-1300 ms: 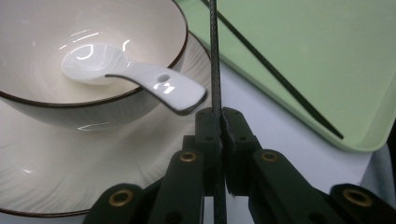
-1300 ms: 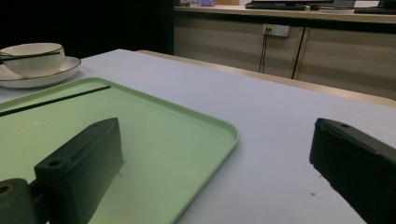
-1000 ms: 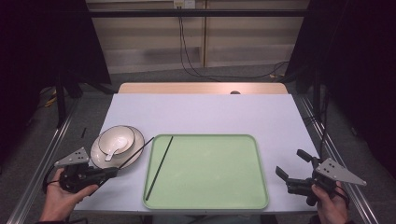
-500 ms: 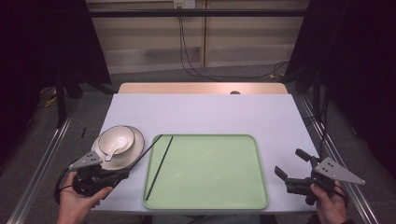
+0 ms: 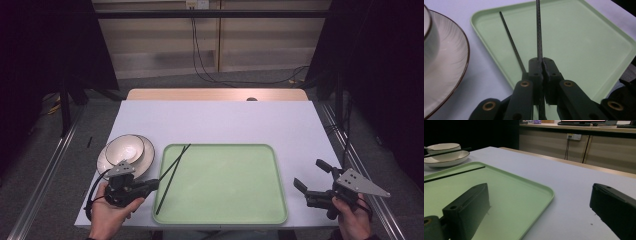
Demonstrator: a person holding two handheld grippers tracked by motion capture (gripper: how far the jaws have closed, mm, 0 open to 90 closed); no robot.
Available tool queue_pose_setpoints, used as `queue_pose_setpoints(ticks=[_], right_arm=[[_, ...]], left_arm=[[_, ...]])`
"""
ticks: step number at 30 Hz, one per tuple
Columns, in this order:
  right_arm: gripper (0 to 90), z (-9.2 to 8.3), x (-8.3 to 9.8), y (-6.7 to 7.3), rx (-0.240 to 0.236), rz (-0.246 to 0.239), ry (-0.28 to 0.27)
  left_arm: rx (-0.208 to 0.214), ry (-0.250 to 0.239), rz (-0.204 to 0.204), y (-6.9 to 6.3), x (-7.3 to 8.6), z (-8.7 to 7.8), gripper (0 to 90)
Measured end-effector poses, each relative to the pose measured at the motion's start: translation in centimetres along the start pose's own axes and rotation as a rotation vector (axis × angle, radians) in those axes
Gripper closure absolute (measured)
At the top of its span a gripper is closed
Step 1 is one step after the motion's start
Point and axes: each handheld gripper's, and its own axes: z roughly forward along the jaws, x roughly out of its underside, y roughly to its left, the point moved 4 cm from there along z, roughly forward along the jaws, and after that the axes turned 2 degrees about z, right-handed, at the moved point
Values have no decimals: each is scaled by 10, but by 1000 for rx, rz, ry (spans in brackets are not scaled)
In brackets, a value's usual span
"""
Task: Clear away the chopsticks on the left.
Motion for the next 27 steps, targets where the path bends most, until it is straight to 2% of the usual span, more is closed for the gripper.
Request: queue_pose_setpoints(ticks=[5,8,9,10,11,13,20,27], right_arm=[[20,0,0,0,1,-2,-2],[21,0,0,0,-1,2,1],[21,0,0,0,-1,2,0],[20,0,0,0,1,2,1],[21,0,0,0,1,2,1],[21,0,0,0,-1,3,0],[21,0,1,0,-3,3,4],[21,1,1,-2,-4,8,2]], left_arm=[[-33,2,-63,-5,-7,12,862],[-42,4,-86,-6,-9,20,862],[-63,13,-85,-6,-9,23,862],[-66,17,-97,-6,-9,26,862],[-69,15,-116,-6,-9,28,862],[-100,13,-145,-6,-8,31,862],[-135,41,-215,-8,-2,46,862],[-172,74,-255,-8,2,56,862]])
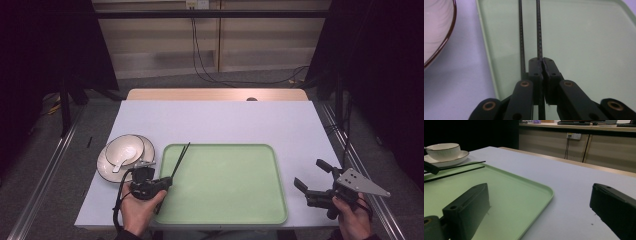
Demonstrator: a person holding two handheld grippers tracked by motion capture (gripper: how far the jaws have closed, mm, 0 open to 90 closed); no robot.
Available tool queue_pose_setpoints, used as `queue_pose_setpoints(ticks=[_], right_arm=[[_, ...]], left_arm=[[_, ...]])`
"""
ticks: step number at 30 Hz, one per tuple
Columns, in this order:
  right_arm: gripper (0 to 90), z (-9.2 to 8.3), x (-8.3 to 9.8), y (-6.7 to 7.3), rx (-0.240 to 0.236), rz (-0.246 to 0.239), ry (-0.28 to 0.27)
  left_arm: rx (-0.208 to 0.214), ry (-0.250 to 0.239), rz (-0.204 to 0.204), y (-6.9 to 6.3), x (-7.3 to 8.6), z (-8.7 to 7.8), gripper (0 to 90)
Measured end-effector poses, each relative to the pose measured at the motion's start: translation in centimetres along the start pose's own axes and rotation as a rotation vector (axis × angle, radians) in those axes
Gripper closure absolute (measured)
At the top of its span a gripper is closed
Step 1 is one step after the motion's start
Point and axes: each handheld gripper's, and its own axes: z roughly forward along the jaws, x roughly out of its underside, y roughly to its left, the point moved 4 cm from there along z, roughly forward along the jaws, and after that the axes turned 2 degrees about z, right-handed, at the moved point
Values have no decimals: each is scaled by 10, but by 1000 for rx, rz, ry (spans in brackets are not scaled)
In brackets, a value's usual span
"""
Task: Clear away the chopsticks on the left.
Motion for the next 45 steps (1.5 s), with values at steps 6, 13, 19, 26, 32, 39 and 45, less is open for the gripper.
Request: queue_pose_setpoints(ticks=[6,13,19,26,32,39,45], right_arm=[[21,1,0,0,-2,1,-1],[21,3,0,0,-16,6,7],[21,4,0,0,-20,-9,4],[21,2,0,2,-14,-12,4],[20,2,0,3,-14,-14,6],[20,2,-1,3,-21,-15,3],[21,2,-1,3,-20,-12,4]], left_arm=[[-10,40,-9,-1,5,6,861],[-25,59,-14,2,5,10,860],[-28,62,-25,2,6,12,856],[-18,63,-20,3,6,12,851],[-5,54,-20,3,6,13,821],[46,8,82,-3,4,10,681],[90,-106,163,-9,-2,-2,458]])
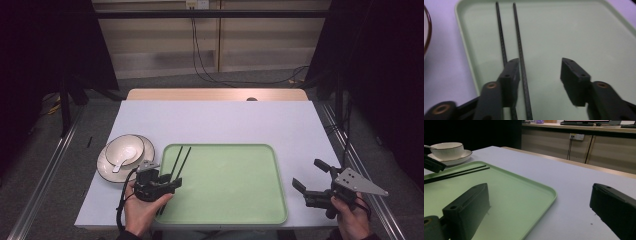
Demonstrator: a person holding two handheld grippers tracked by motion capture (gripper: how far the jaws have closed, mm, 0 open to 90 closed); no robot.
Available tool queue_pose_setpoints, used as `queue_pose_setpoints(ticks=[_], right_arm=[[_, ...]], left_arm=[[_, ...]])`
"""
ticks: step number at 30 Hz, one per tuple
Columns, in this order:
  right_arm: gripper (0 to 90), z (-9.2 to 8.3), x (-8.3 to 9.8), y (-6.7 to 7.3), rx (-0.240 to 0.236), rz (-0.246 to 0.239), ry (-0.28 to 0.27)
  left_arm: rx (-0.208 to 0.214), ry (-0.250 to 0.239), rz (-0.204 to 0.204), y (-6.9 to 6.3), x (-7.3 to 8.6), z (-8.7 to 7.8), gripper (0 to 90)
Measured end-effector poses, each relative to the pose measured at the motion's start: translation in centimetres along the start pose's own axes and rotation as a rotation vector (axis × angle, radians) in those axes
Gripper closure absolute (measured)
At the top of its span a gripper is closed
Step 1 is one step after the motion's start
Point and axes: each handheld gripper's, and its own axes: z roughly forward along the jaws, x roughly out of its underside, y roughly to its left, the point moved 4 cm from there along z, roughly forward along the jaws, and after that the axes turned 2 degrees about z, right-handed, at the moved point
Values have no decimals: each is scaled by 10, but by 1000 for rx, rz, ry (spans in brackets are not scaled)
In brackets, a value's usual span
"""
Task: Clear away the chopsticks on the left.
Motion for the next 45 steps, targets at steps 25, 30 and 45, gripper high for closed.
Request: queue_pose_setpoints(ticks=[25,30,45], right_arm=[[20,1,-1,-1,7,0,-8],[20,0,-1,-1,19,7,-11],[19,-5,0,-3,38,8,-6]], left_arm=[[13,-212,168,22,15,-82,28],[-9,-229,170,33,25,-96,23],[-173,-377,62,68,47,-121,22]])
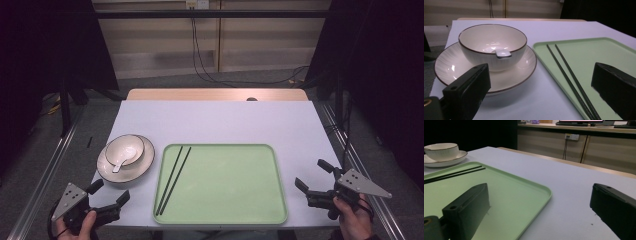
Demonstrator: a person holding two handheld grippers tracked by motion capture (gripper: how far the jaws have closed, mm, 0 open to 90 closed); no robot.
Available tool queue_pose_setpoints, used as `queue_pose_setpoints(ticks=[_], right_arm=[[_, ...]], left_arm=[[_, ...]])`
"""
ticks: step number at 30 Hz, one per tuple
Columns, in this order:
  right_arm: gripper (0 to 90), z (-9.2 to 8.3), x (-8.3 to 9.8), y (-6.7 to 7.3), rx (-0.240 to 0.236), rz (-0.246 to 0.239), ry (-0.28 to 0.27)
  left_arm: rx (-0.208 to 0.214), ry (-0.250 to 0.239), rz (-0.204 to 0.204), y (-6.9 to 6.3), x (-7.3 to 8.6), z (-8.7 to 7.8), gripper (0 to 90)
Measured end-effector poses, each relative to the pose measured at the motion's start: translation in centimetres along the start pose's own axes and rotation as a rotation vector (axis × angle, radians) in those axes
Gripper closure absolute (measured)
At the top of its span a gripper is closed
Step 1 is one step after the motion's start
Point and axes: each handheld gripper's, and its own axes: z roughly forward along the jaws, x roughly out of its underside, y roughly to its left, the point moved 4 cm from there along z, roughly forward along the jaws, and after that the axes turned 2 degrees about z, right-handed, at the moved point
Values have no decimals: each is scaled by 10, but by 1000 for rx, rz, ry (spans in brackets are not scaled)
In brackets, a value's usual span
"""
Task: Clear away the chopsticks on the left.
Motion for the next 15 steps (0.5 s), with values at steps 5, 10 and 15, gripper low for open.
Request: queue_pose_setpoints(ticks=[5,10,15], right_arm=[[18,0,0,0,0,-9,5],[17,1,1,-1,7,-4,9],[12,6,3,-3,18,-4,31]], left_arm=[[9,3,16,-3,0,1,22],[3,-3,3,-2,-1,1,22],[2,13,-1,-6,-1,6,23]])
